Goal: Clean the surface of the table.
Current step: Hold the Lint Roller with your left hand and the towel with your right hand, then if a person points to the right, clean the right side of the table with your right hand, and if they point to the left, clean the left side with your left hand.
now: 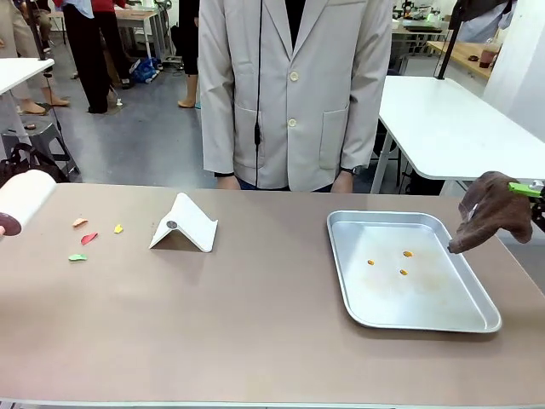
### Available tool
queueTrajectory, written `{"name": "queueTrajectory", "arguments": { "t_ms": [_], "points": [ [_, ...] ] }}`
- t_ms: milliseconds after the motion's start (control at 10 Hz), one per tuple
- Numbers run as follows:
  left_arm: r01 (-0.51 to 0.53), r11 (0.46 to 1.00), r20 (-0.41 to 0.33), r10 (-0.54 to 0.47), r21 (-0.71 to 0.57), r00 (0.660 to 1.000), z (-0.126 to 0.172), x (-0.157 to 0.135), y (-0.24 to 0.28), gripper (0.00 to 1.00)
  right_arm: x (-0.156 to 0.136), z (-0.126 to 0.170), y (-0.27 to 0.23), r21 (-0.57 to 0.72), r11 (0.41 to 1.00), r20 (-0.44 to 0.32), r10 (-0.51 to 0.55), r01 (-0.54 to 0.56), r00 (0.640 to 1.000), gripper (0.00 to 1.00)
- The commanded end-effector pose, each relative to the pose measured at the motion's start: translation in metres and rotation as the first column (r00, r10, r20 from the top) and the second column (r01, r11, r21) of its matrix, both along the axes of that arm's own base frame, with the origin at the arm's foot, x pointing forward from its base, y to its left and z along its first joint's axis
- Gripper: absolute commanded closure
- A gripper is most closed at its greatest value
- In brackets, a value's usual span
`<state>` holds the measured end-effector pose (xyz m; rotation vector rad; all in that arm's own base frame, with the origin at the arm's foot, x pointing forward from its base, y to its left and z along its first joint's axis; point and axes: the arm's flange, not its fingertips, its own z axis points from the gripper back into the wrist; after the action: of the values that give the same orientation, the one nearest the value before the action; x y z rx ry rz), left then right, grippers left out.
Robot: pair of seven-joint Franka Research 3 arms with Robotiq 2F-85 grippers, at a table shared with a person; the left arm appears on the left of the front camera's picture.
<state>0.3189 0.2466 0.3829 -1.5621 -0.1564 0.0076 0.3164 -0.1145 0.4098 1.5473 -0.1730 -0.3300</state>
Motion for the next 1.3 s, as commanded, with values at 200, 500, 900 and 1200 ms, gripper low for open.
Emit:
{"name": "queueTrajectory", "arguments": {
  "t_ms": [200, 500, 900, 1200],
  "points": [
    [0.008, 1.000, 0.007, -0.008, -0.012, 1.000, 0.0027, -0.0025, 0.0025, 1.00, -0.0017, 0.0019, -0.0005, 0.007, 1.000, -0.004, 0.004, -0.004, 1.000, 1.00],
    [0.008, 1.000, 0.007, -0.008, -0.012, 1.000, 0.0027, -0.0025, 0.0025, 1.00, -0.0017, 0.0019, -0.0005, 0.007, 1.000, -0.004, 0.004, -0.004, 1.000, 1.00],
    [0.008, 1.000, 0.007, -0.008, -0.012, 1.000, 0.0027, -0.0025, 0.0025, 1.00, -0.0017, 0.0019, -0.0005, 0.007, 1.000, -0.004, 0.004, -0.004, 1.000, 1.00],
    [0.008, 1.000, 0.007, -0.008, -0.012, 1.000, 0.0027, -0.0025, 0.0025, 1.00, -0.0017, 0.0019, -0.0005, 0.007, 1.000, -0.004, 0.004, -0.004, 1.000, 1.00]
  ]
}}
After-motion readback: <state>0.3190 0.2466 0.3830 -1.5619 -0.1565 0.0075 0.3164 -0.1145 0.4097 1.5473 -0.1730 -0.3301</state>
